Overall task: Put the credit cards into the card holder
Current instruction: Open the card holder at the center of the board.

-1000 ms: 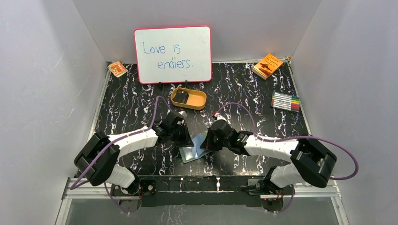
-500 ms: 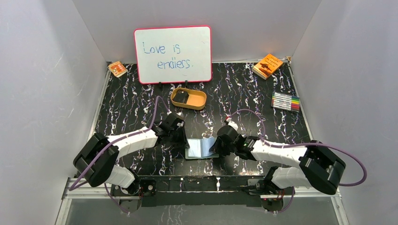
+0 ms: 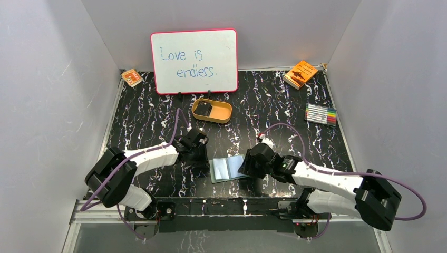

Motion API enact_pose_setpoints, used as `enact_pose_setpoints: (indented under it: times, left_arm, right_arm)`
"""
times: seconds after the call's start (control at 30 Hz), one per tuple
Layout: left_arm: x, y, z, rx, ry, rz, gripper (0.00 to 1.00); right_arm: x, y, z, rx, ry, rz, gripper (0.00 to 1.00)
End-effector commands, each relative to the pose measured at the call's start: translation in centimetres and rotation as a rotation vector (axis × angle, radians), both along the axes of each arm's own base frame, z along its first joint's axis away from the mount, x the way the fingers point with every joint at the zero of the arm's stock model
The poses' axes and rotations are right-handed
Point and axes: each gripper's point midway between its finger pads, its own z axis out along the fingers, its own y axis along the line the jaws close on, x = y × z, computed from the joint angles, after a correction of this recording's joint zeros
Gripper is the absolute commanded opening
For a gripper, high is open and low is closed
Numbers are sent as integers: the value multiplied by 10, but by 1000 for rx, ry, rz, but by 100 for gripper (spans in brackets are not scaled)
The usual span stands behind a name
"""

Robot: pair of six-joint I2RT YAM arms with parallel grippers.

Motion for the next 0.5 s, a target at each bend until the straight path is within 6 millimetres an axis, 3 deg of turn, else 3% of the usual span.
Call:
enact_pose_setpoints:
  times: [0.0,0.1,0.2,0.37,0.47]
  left_arm:
    - [1,3,2,24,-5,-18,0]
    - [1,3,2,24,-5,-18,0]
    - [0,6,5,31,-12,-12,0]
    - [5,11,22,42,-50,8,1]
    - [7,11,37,22,-78,13,7]
  right_arm:
    - [8,8,43,6,-96,91,55]
    - [10,24,69,30,-142,196,55]
    - [10,49,82,90,-172,302,49]
    - [13,70,52,67,-107,343,41]
    - [15,77,37,92,-86,321,40]
